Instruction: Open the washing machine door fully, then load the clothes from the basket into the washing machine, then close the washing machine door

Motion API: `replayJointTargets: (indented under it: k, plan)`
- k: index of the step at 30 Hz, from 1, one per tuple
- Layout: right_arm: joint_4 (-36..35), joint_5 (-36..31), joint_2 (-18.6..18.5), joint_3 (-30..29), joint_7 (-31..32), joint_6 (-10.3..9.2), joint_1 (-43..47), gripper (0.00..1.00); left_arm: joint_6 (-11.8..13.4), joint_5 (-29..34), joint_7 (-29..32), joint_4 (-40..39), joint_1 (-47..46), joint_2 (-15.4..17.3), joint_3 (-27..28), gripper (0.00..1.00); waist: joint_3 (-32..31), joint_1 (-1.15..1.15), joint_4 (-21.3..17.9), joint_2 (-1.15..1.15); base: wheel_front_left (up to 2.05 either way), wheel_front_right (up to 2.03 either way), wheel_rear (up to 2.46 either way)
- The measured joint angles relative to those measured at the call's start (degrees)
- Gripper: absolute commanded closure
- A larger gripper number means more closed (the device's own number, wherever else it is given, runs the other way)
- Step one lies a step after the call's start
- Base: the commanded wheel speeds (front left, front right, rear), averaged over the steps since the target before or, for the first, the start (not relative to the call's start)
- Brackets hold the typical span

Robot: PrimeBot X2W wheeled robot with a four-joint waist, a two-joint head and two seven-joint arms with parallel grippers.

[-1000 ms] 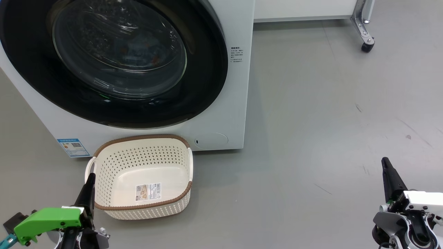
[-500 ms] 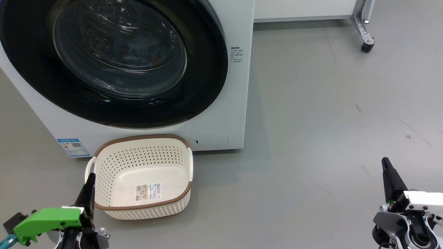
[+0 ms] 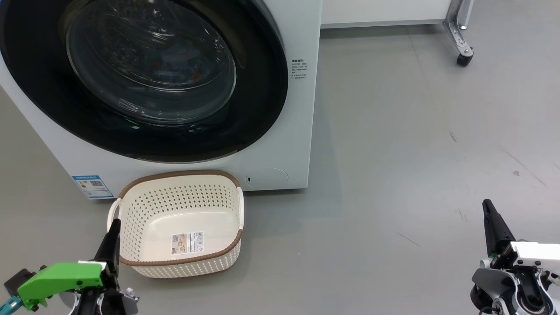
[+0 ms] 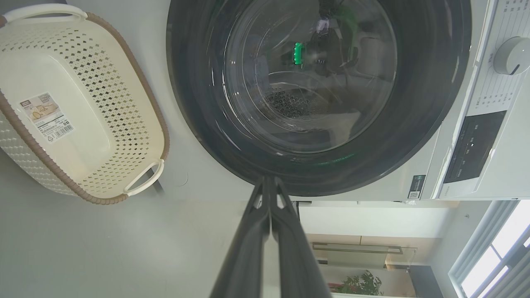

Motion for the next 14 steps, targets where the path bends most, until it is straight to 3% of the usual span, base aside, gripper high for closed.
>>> replayJointTargets:
  k: [14]
  plan:
    - [0.1,0.0,0.0,-0.1,0.2,0.01,0.0,1.0,0.0,0.0,0.0,0.0,0.0,0.0,0.0,1.0,0.0,0.0,0.0,0.0,0.0,0.0,0.0]
